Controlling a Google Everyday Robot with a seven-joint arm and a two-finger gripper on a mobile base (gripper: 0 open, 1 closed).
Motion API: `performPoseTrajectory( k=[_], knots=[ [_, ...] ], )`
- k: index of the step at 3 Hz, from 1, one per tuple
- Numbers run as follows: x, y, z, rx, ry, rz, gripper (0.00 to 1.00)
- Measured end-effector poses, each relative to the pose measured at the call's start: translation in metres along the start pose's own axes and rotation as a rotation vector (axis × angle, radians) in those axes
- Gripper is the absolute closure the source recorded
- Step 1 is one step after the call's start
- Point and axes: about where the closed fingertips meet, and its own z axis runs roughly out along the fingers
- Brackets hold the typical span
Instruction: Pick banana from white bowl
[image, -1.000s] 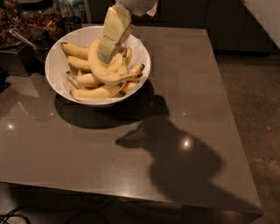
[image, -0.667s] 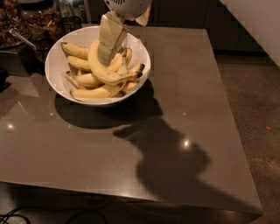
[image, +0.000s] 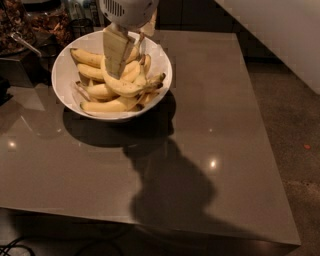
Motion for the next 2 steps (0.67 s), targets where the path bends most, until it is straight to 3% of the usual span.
performPoseTrajectory(
  k=[2],
  knots=[
    [-0.019,0.009,0.028,0.037,0.067,-0.068,0.29]
  ],
)
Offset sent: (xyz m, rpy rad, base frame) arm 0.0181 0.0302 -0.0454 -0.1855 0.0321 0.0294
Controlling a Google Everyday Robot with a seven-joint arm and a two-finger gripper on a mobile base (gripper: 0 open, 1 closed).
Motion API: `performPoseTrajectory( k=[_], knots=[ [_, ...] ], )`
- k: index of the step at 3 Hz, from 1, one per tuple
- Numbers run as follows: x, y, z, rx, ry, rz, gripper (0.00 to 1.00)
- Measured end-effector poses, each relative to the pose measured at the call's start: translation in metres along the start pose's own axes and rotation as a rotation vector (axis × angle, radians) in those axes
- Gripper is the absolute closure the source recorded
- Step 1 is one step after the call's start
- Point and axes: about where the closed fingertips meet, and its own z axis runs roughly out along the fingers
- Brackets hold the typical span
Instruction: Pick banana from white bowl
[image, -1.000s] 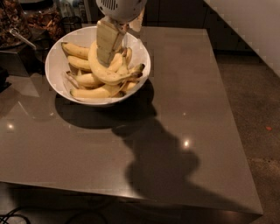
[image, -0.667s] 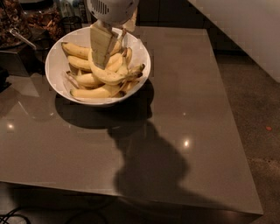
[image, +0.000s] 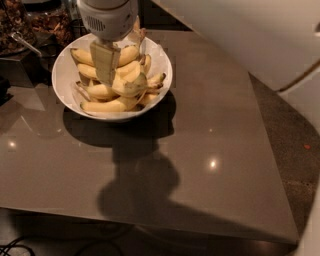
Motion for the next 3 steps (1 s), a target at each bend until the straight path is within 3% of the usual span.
performPoseTrajectory(
  k=[3],
  knots=[
    [-0.017,0.005,0.049,-0.019,0.097,-0.054,0.33]
  ],
)
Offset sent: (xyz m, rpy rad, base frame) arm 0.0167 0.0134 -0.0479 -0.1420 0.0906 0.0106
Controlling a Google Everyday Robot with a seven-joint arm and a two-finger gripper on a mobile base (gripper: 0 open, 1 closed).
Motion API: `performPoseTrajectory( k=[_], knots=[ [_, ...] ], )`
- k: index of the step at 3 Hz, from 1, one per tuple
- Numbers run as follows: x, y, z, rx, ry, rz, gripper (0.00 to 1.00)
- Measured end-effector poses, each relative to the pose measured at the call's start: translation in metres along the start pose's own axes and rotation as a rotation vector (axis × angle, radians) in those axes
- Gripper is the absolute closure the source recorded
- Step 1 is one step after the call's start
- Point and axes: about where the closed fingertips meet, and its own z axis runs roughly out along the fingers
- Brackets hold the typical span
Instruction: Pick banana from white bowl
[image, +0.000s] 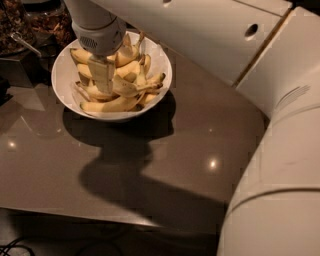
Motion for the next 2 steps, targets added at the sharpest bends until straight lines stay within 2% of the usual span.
performPoseTrajectory(
  k=[2],
  knots=[
    [-0.007,0.000,0.024,-0.033,0.032,-0.007,0.35]
  ],
)
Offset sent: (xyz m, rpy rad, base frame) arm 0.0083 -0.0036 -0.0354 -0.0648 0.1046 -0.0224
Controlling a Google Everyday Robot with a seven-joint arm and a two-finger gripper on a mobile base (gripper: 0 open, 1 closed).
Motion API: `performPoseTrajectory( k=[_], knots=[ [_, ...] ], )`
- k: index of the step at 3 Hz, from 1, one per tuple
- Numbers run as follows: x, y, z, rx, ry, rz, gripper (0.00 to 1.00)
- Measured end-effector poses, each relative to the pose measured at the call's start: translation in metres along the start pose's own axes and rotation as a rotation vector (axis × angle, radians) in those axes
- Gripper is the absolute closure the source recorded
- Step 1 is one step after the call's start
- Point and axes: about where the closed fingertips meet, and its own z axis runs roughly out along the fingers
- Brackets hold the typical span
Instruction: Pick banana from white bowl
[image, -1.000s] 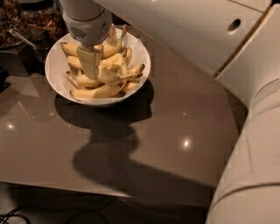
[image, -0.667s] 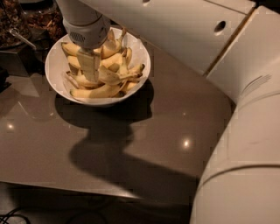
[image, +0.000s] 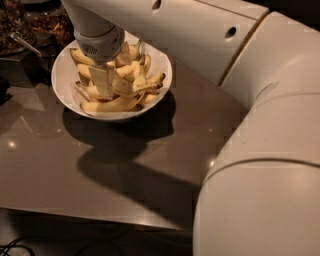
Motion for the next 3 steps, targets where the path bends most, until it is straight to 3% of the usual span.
performPoseTrajectory(
  k=[1,3],
  knots=[
    [0.0007,-0.0072,0.0140,-0.019,0.017,0.023,0.34],
    [-0.0008,-0.0118,0.0215,-0.032,-0.004,0.028,0.75]
  ],
)
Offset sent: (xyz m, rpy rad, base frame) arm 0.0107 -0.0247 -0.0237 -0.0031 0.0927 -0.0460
